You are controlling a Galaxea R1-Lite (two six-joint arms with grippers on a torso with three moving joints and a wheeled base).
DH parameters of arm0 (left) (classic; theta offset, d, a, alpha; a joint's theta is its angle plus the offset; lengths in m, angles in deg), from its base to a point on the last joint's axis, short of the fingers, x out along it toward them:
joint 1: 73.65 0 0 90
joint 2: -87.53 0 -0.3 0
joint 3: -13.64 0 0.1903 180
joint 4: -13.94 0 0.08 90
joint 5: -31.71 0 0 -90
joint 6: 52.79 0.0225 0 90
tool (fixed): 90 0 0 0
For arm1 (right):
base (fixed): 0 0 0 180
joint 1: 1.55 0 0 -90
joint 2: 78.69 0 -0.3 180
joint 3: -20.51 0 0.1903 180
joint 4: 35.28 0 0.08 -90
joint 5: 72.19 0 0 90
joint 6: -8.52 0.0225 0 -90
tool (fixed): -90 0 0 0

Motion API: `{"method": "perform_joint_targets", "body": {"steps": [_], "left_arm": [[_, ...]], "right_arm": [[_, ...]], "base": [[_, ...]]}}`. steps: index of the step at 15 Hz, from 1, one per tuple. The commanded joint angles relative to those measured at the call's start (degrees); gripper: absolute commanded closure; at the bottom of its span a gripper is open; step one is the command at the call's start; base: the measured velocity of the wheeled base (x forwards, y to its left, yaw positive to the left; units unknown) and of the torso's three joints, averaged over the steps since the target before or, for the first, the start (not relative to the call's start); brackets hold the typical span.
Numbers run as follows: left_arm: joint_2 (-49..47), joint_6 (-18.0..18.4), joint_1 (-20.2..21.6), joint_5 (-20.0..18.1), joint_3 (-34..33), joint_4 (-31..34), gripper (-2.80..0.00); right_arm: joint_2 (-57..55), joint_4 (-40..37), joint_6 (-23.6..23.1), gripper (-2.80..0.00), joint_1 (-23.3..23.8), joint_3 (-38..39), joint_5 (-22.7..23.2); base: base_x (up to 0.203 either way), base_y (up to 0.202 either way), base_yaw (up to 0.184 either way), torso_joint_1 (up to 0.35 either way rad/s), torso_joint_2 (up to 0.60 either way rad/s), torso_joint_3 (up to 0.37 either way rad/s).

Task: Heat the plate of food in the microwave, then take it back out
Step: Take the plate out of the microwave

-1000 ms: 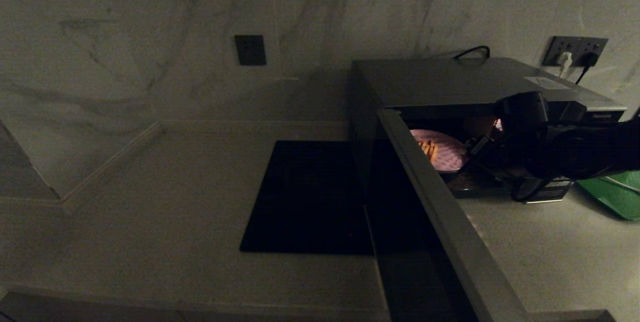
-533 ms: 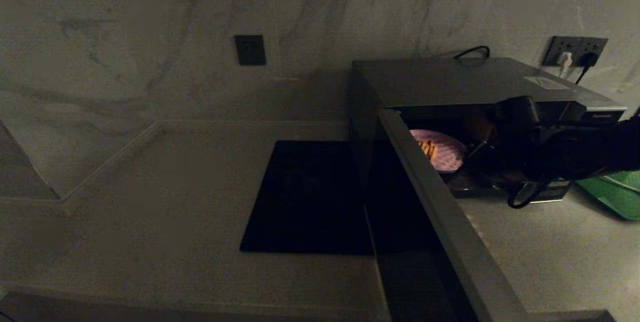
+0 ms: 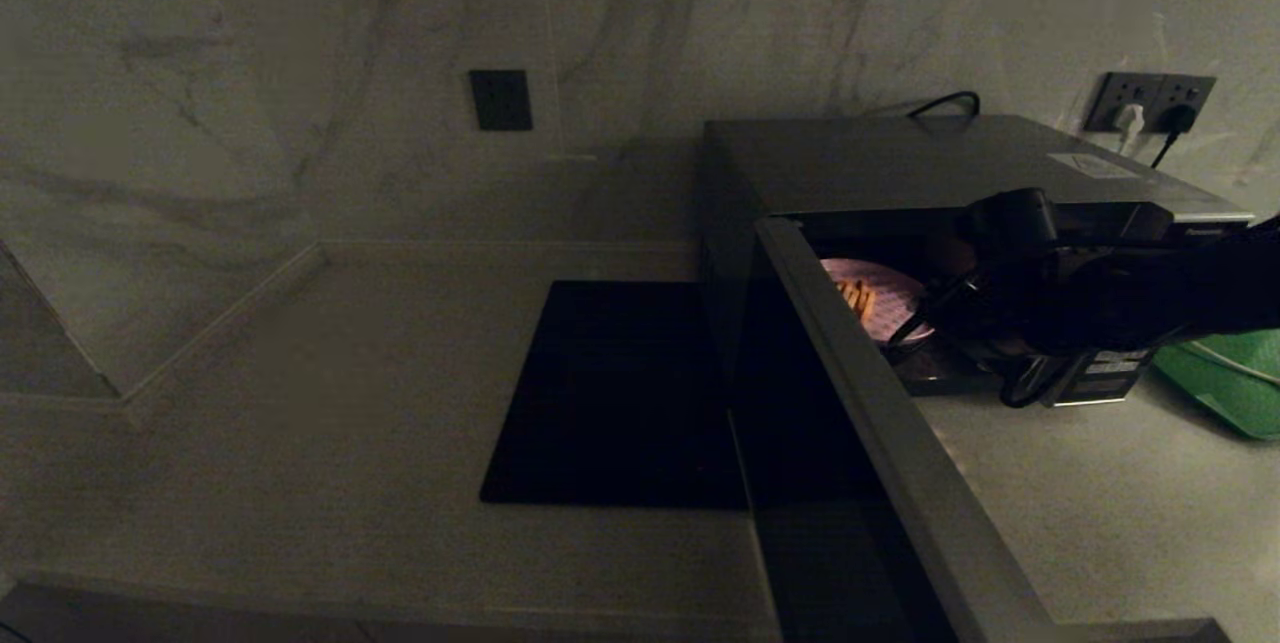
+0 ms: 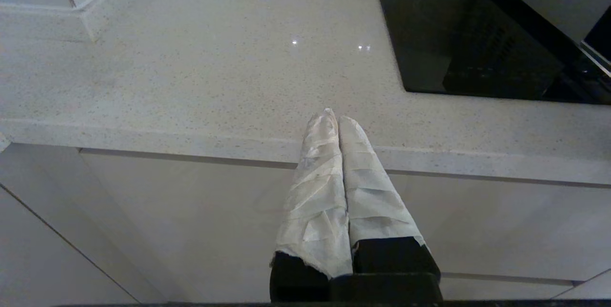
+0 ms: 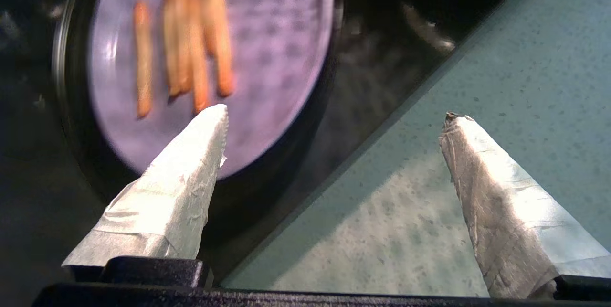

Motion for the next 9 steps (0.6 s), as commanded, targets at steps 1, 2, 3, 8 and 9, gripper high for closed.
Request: {"method": "perform_joint_targets", "body": {"steps": [1,2,3,8,9], "left_arm": [[0.09,-0.04,0.0,0.03,0.0,-0.04,0.0],[0.09,-0.04,0.0,0.03,0.0,-0.04,0.0],[0.09,-0.04,0.0,0.03,0.0,-0.04,0.0],[0.09,-0.04,0.0,0.03,0.0,-0.04,0.0],[0.09,-0.04,0.0,0.03,0.0,-0.04,0.0]], "right_arm": [[-1.2,-2.67,1.91,-2.8,-0.23,-1.23,-0.78],[-1.5,-3.73,3.2,-2.8,-0.37,-1.86,-0.85],[-1.59,-5.01,4.22,-2.8,-0.44,-2.57,-0.91],[-1.96,-12.38,8.06,-2.8,-0.64,-7.43,-0.83],[-2.03,-12.47,8.06,-2.8,-0.84,-7.5,-0.83]], "base": [[0.0,0.0,0.0,0.0,0.0,0.0],[0.0,0.0,0.0,0.0,0.0,0.0],[0.0,0.0,0.0,0.0,0.0,0.0],[0.0,0.0,0.0,0.0,0.0,0.0],[0.0,0.0,0.0,0.0,0.0,0.0]]}}
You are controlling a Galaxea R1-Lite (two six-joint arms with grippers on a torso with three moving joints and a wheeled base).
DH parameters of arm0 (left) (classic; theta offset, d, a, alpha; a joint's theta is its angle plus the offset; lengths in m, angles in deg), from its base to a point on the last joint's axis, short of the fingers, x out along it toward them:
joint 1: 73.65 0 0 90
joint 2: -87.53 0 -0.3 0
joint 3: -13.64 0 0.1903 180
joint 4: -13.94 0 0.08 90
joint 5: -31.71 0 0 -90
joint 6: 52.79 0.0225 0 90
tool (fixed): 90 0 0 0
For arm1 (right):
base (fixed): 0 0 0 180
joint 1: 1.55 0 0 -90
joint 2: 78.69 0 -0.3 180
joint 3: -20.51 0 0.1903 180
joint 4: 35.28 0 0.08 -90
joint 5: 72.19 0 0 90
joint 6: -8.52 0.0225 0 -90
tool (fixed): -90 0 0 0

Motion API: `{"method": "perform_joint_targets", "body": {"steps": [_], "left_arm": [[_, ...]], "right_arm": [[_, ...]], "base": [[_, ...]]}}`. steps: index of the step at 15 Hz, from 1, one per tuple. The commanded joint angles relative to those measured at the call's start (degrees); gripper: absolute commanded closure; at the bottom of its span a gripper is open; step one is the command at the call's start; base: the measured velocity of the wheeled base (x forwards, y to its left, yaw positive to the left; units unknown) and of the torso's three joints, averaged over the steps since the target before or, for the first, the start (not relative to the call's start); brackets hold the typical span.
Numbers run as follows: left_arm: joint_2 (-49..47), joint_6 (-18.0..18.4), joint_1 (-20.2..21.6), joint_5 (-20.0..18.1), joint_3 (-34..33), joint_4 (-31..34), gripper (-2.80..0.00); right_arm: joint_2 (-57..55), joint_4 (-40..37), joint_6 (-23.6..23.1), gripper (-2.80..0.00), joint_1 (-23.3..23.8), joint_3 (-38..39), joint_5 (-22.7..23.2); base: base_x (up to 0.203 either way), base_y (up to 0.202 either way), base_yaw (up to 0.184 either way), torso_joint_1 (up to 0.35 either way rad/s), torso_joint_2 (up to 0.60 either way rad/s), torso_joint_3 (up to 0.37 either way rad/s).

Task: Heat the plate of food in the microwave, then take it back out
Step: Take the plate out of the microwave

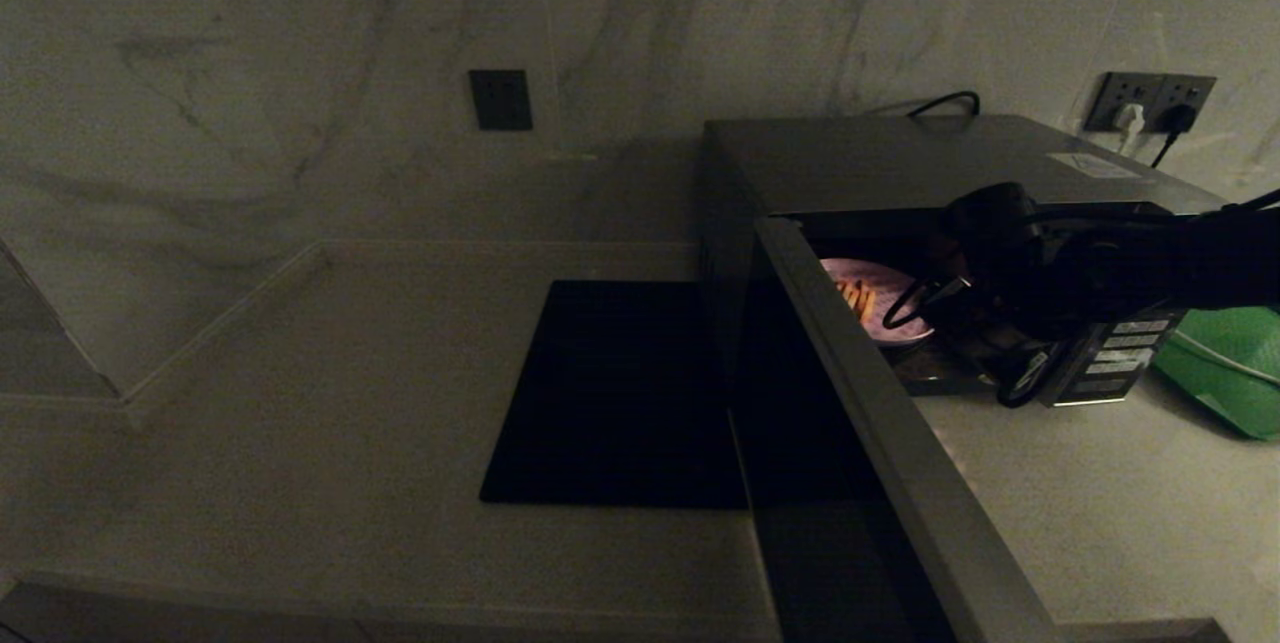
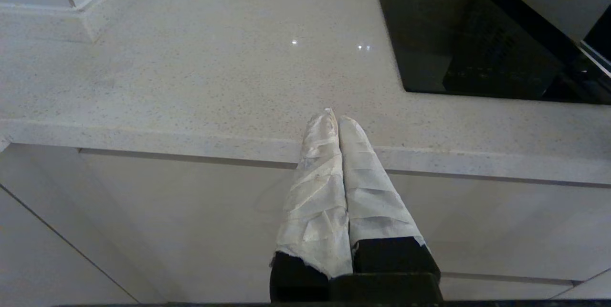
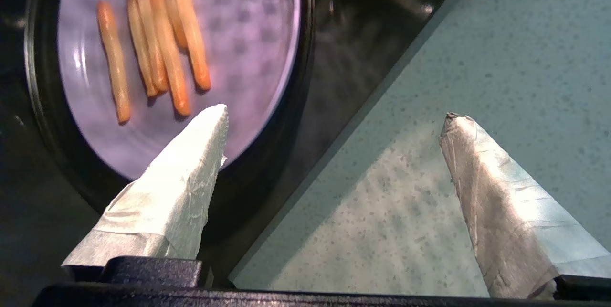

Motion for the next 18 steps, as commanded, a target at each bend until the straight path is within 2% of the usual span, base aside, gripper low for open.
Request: {"method": "perform_joint_targets", "body": {"steps": [1,18], "left_arm": [[0.09,-0.04,0.0,0.03,0.0,-0.02,0.0],[0.09,-0.04,0.0,0.03,0.0,-0.02,0.0]], "right_arm": [[-0.4,-0.21,0.31,-2.8,-0.19,-0.38,-0.09],[-5.36,0.14,0.22,-2.8,-0.19,-0.65,-1.5]], "base": [[0.0,0.0,0.0,0.0,0.0,0.0],[0.0,0.0,0.0,0.0,0.0,0.0]]}}
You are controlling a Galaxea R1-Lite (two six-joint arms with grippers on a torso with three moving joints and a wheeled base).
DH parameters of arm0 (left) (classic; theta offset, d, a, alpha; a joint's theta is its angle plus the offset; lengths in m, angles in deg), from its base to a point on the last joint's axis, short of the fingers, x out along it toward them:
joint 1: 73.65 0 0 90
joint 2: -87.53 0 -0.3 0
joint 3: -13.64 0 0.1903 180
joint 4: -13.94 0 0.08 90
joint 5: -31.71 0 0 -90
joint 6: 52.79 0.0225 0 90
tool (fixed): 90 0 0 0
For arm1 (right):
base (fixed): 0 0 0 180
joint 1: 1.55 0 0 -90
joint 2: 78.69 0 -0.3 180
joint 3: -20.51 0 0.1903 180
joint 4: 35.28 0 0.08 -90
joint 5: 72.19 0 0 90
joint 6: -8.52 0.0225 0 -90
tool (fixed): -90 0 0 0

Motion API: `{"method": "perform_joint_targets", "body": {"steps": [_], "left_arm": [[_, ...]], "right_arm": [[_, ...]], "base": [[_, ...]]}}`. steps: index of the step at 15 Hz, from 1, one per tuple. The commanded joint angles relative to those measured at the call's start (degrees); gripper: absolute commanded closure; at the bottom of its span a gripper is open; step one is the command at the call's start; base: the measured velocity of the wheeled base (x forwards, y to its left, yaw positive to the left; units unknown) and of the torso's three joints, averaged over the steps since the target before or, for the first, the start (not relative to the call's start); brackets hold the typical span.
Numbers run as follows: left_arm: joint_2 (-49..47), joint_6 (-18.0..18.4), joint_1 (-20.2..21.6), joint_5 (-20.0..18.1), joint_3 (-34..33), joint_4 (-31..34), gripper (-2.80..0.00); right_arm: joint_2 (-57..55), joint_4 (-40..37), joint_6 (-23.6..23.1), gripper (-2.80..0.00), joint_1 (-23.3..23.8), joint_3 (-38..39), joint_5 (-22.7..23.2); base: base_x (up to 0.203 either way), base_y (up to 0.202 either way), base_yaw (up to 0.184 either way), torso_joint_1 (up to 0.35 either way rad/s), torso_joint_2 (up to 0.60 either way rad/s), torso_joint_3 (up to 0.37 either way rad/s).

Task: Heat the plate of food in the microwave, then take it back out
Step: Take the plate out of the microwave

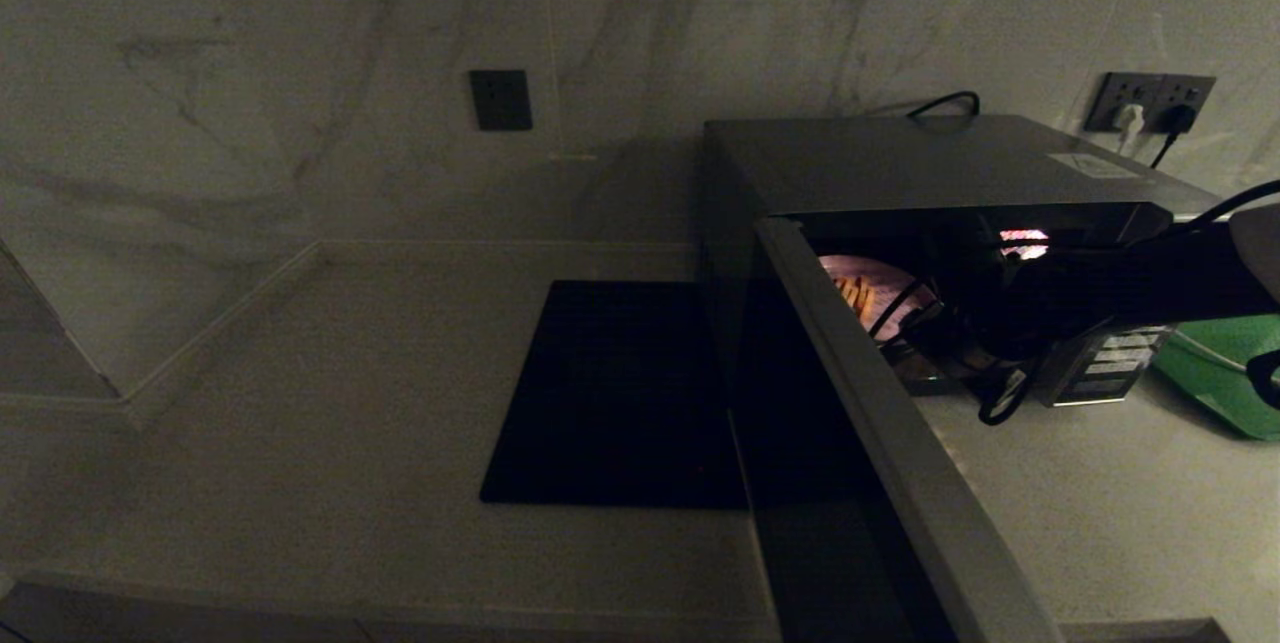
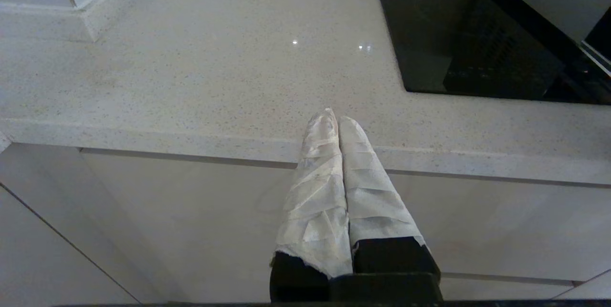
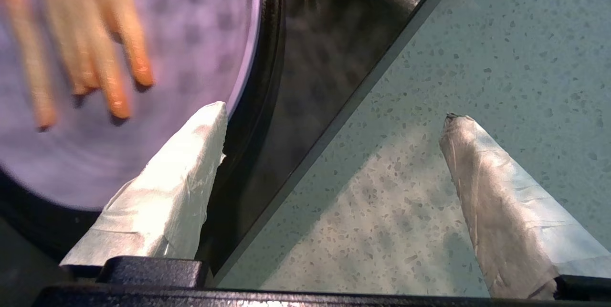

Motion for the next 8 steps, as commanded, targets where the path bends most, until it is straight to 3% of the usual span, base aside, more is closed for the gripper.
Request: {"method": "perform_joint_targets", "body": {"steps": [1,8], "left_arm": [[0.09,-0.04,0.0,0.03,0.0,-0.05,0.0],[0.09,-0.04,0.0,0.03,0.0,-0.05,0.0]], "right_arm": [[-0.47,-0.14,0.4,-2.8,-0.01,-0.01,-0.02],[-0.66,-0.04,0.42,-2.8,-0.01,-1.54,0.06]], "base": [[0.0,0.0,0.0,0.0,0.0,0.0],[0.0,0.0,0.0,0.0,0.0,0.0]]}}
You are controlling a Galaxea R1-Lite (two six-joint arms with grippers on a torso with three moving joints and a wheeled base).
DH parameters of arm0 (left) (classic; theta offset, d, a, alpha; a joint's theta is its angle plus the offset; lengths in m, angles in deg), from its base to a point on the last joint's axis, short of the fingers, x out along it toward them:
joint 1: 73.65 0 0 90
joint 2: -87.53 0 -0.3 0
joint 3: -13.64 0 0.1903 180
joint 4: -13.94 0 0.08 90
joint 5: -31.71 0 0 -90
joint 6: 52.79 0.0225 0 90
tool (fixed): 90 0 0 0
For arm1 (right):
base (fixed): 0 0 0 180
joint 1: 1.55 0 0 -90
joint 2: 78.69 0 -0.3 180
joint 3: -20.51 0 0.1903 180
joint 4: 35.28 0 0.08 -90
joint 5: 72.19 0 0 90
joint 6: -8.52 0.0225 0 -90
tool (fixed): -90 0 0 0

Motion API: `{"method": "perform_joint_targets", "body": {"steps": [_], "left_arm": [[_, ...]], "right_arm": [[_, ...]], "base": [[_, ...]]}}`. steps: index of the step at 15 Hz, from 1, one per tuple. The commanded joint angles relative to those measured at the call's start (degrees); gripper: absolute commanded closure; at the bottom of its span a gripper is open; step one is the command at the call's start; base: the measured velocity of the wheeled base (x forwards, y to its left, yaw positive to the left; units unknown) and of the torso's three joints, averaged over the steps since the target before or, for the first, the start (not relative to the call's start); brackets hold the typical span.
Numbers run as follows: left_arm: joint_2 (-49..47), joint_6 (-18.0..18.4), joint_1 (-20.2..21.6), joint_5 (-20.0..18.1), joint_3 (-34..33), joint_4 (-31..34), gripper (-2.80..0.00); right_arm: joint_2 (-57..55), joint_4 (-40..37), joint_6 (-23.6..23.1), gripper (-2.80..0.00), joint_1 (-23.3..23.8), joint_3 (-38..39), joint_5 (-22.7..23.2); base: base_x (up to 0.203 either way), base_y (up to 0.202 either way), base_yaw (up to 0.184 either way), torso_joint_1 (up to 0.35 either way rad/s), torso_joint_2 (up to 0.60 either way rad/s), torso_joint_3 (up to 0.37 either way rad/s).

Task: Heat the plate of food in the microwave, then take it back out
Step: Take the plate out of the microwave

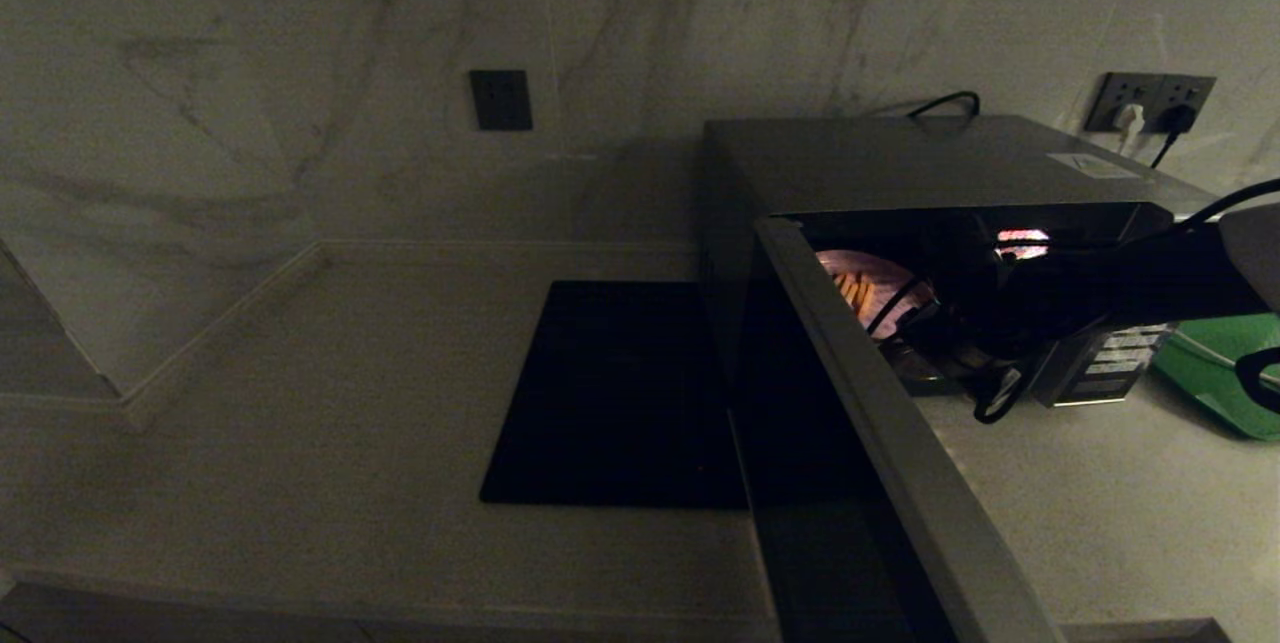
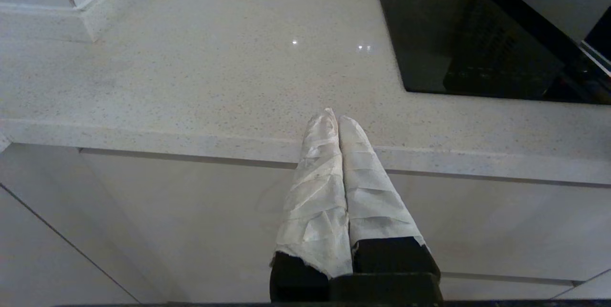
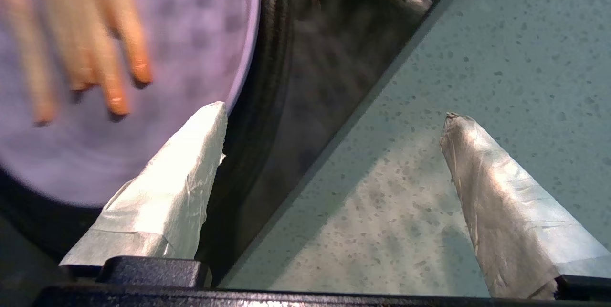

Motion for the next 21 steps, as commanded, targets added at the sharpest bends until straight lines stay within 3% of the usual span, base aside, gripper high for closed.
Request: {"method": "perform_joint_targets", "body": {"steps": [1,21], "left_arm": [[0.09,-0.05,0.0,0.03,0.0,-0.02,0.0],[0.09,-0.05,0.0,0.03,0.0,-0.02,0.0]], "right_arm": [[0.28,-0.12,0.34,-2.8,-0.03,-0.61,-0.08],[-3.81,0.59,0.16,-2.8,0.5,-4.05,0.01]], "base": [[0.0,0.0,0.0,0.0,0.0,0.0],[0.0,0.0,0.0,0.0,0.0,0.0]]}}
